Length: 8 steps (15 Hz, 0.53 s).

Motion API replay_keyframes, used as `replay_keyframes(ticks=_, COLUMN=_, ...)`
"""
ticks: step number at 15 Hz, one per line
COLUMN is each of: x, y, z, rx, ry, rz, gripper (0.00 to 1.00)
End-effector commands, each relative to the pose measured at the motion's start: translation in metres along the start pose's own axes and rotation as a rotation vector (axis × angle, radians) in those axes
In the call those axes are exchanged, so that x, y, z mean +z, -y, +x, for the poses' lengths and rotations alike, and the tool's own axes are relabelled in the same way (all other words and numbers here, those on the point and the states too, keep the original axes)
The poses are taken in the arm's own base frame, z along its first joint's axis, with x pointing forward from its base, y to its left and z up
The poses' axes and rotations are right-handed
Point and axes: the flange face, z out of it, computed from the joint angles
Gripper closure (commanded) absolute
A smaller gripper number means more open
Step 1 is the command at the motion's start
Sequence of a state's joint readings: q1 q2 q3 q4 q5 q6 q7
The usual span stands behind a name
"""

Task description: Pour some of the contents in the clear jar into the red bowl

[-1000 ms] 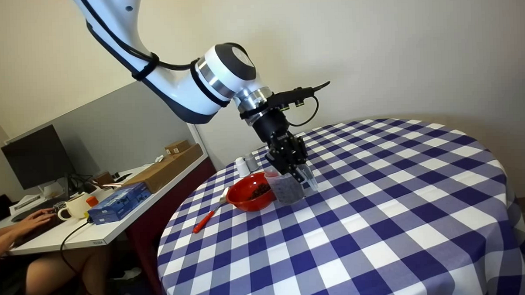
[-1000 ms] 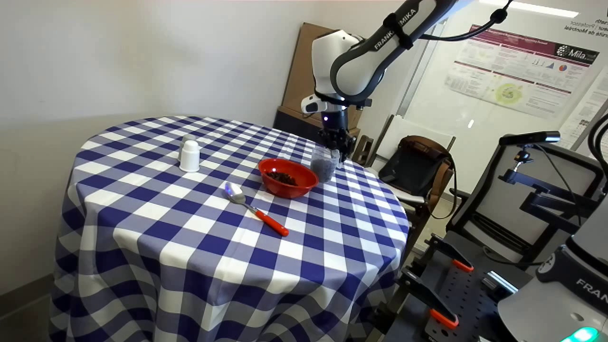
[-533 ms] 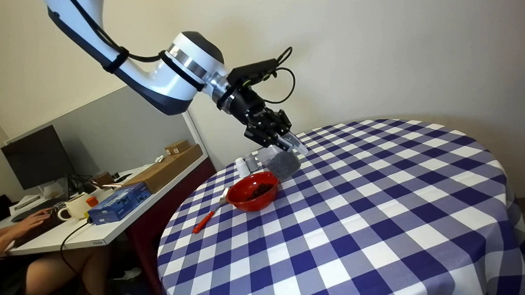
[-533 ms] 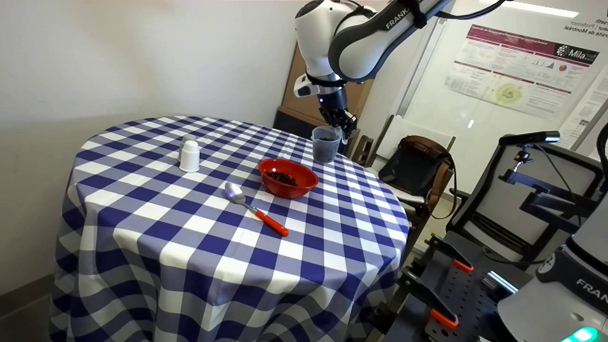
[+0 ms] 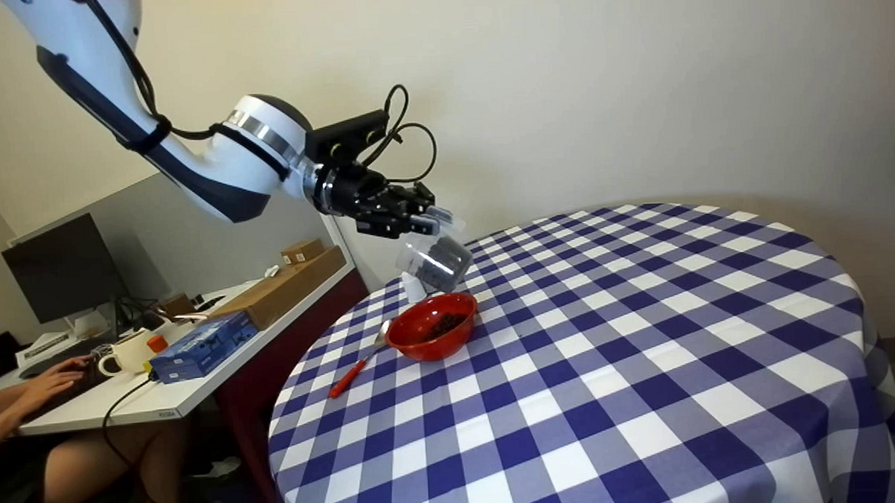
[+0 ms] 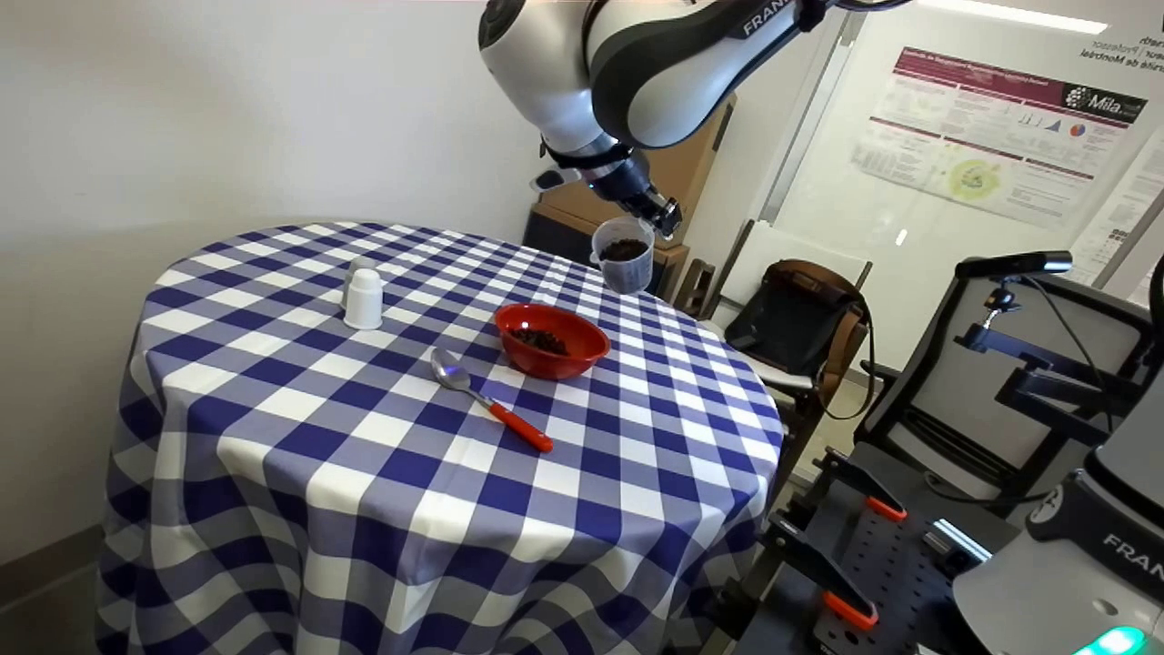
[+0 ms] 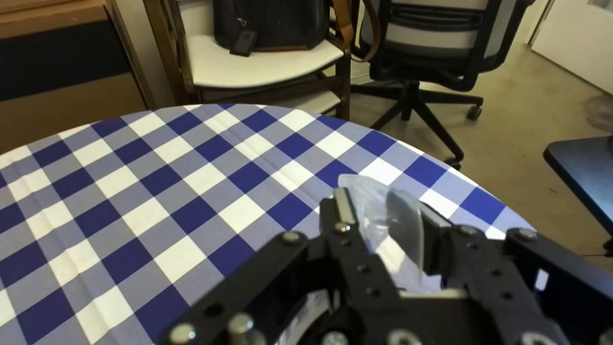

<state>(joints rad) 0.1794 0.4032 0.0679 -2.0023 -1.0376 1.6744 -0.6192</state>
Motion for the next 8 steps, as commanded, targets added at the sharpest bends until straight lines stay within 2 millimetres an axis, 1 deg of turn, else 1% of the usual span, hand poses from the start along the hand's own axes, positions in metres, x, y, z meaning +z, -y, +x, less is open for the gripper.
replay_keyframes(ticks=1, x=-0.024, y=-0.002, z=0.027, rx=0.010, ry=0.140, rz=-0.025, gripper=0.91)
replay_keyframes(ticks=2, x=-0.029, y=-0.001, z=0.033, rx=0.010, ry=0.168, rz=-0.029, gripper=0.91)
replay_keyframes(ticks=4, x=-0.031, y=-0.005, z=0.044, rx=0.008, ry=0.227, rz=-0.033, gripper=0.91)
replay_keyframes(ticks=8, x=-0.023, y=-0.020, z=0.066, rx=-0.012, ry=0.328, rz=-0.025, gripper=0.91)
